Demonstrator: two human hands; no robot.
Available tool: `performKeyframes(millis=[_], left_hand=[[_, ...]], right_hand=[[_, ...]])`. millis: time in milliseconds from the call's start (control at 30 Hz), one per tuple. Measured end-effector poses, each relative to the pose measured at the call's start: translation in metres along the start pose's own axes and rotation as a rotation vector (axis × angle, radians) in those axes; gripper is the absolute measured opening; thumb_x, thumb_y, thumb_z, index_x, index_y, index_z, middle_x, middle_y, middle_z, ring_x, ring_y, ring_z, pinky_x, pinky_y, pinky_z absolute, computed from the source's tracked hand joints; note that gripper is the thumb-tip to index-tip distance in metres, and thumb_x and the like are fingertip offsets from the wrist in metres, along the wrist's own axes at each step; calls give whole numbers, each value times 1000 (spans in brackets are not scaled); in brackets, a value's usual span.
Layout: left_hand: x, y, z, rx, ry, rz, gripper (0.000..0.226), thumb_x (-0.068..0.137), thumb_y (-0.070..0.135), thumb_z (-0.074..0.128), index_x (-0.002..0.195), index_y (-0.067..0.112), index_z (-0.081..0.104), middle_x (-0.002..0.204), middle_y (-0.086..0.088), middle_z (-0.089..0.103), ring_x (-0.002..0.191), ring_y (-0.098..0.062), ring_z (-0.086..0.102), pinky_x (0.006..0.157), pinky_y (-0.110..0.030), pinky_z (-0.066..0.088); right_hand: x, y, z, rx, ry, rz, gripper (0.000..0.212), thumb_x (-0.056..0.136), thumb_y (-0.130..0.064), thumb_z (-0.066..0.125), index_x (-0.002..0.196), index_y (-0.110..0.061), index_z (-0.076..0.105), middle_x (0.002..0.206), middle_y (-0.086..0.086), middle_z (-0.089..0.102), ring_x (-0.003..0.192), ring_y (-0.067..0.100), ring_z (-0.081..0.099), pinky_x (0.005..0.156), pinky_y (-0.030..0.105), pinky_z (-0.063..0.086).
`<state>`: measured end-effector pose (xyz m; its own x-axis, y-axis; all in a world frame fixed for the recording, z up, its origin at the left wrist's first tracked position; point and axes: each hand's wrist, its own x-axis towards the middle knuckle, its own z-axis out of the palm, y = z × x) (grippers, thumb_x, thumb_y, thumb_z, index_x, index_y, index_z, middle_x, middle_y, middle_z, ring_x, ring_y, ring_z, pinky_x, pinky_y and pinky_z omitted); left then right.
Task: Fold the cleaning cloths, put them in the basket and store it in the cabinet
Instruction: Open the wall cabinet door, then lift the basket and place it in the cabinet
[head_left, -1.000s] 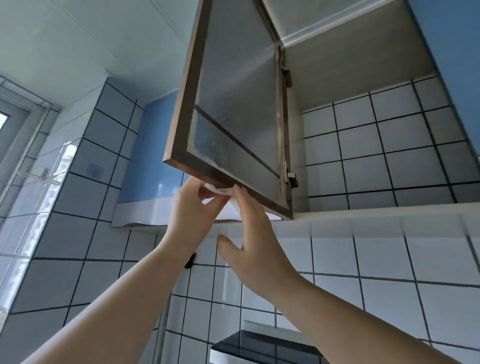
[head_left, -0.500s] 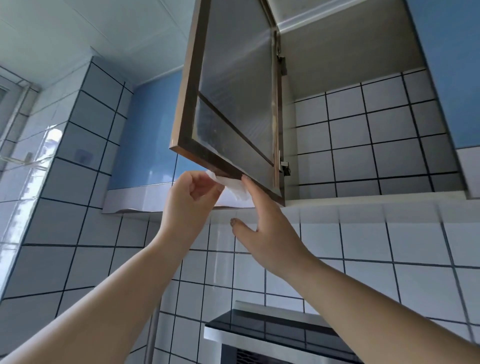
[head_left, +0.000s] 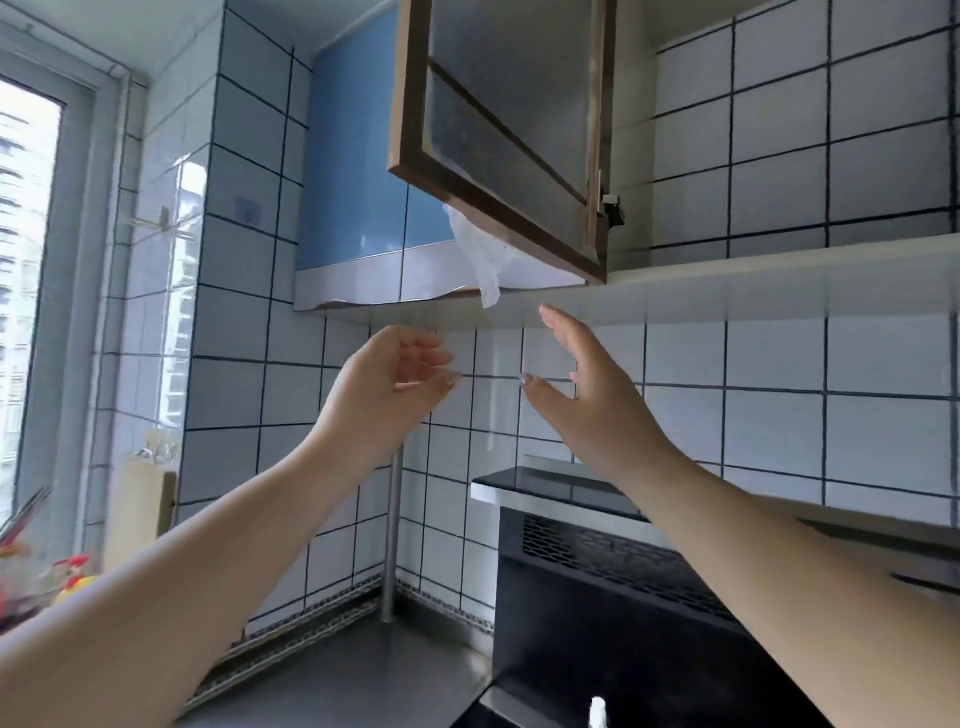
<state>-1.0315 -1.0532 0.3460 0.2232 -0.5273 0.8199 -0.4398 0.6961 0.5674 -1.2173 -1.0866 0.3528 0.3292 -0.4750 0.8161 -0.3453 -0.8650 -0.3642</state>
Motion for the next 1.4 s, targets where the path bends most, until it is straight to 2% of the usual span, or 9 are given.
performKeyframes(millis=[267,367,600,733,800,933,1100,1300,1400], left_hand=[[-115,52,17,115,24,-171,26,81,14,70,96,30,57,91,12,67,75,11,62,64,-3,46],[-158,74,23,105,96,-269,24,82,14,69,96,30,57,95,10,68,78,4,64,61,-4,46],[-274,122,10,221,145,-462,26,84,12,66,108,20,58,99,7,66,86,-1,62,63,-5,48],[-341,141,-24,241,210,-554,24,83,10,68,101,24,61,100,3,69,89,-6,65,66,-13,50],[-378,154,-47,268,243,-600,24,82,8,68,97,25,61,97,4,69,87,-5,66,68,-11,52],[-453,187,-102,335,347,-692,24,80,7,71,101,16,63,101,-6,69,93,-15,66,81,-21,54],[-551,249,-172,480,453,-769,29,81,17,71,108,17,60,102,4,66,93,-5,64,75,-11,52],[-682,357,-274,567,683,-843,24,80,12,72,94,26,59,97,3,68,95,-16,66,79,-21,51],[-739,417,-317,612,796,-863,23,80,7,72,92,22,59,94,1,67,87,-9,66,77,-16,51]], right_hand=[[-104,4,-21,173,-109,111,60,92,-26,54,145,-30,26,152,-14,28,139,2,23,115,35,26],[-143,3,-36,205,-169,139,59,92,-27,54,144,-30,27,151,-12,29,139,5,26,114,38,30],[-230,-21,-39,296,-349,208,56,91,-29,56,142,-31,32,148,-14,34,137,2,29,110,27,27],[-272,-58,-21,372,-468,213,54,90,-29,57,139,-31,36,147,-9,38,136,6,32,112,35,31],[-295,-81,-7,429,-530,204,52,90,-26,57,138,-28,38,145,-9,41,135,6,34,111,35,33],[-337,-139,24,536,-680,181,52,90,-21,58,139,-23,40,136,-14,44,126,-1,37,87,-1,33],[-396,-231,66,644,-839,148,48,91,-22,58,137,-21,43,138,-7,47,130,8,40,108,26,32],[-495,-382,102,792,-1107,182,37,94,-21,54,131,-19,50,130,-4,54,120,12,50,92,17,41],[-547,-461,115,840,-1211,139,38,94,-23,54,131,-19,48,125,-8,53,115,8,50,91,17,40]])
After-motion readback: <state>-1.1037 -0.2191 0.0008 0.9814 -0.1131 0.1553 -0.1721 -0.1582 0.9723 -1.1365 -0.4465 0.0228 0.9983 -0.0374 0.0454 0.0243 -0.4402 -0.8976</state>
